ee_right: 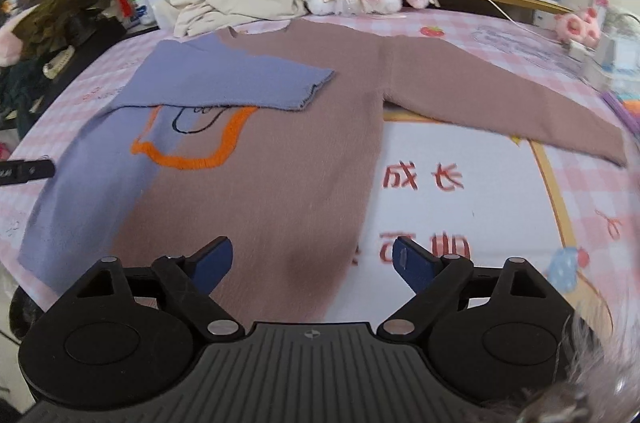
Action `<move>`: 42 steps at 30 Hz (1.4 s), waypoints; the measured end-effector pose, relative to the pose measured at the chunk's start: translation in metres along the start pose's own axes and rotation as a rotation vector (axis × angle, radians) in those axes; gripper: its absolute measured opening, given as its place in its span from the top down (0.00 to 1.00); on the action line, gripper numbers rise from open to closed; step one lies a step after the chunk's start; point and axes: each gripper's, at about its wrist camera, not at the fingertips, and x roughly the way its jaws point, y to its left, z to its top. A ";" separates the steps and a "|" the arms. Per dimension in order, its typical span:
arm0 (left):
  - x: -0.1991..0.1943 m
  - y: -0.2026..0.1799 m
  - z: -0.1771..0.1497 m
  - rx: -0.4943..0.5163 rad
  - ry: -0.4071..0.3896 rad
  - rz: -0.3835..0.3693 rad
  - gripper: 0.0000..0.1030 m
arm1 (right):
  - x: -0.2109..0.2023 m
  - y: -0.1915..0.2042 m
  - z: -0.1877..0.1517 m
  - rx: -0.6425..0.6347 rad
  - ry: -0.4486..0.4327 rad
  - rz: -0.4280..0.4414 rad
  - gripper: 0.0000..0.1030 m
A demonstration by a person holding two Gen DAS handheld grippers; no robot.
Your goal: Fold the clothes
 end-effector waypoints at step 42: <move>0.046 0.065 -0.012 -0.064 0.079 -0.171 0.96 | 0.011 0.024 -0.016 0.106 0.026 -0.062 0.90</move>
